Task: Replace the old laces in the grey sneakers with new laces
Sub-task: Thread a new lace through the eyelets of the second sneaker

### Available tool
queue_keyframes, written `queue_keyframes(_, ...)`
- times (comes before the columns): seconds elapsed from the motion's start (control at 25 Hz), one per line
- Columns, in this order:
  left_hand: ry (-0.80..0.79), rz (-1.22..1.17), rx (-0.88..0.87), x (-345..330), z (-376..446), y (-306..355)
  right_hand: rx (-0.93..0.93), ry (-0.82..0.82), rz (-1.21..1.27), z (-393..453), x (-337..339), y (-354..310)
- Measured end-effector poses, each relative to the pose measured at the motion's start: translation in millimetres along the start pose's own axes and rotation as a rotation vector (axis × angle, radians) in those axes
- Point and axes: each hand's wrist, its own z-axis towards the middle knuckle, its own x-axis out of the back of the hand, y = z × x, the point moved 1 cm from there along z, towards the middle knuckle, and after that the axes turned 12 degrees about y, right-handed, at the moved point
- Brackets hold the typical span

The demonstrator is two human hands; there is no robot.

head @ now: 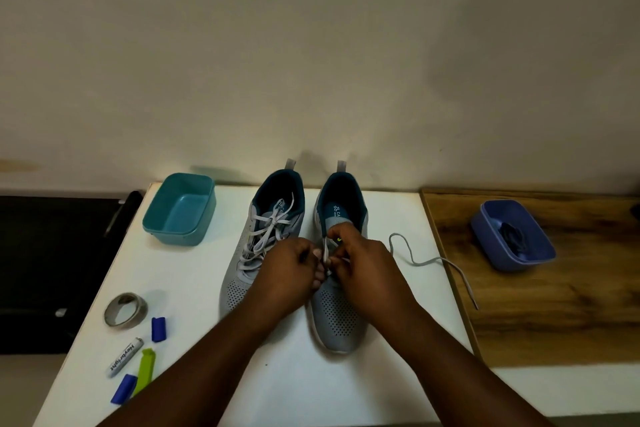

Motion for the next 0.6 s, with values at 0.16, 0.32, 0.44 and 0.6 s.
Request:
queue_keyframes(0.16, 0.026, 0.253, -0.134, 4.9, 0.7, 0.8, -0.043, -0.037, 0.044, -3.9, 0.6, 1.5)
queue_keyframes(0.32, 0.014, 0.392, -0.264, 10.3, -5.5, 9.7, -0.004, -0.097, 0.036, -3.5, 6.6, 2.1)
queue_keyframes(0.44, -0.064, 0.514, -0.279, 23.3, -4.9, 21.3, 0.167, -0.174, -0.120, -3.8, 7.7, -6.2)
queue_keyframes(0.6, 0.048, 0.803, -0.243, 58.7, -6.3, 44.9, 0.181, -0.101, -0.174, -6.0, 6.6, -14.0)
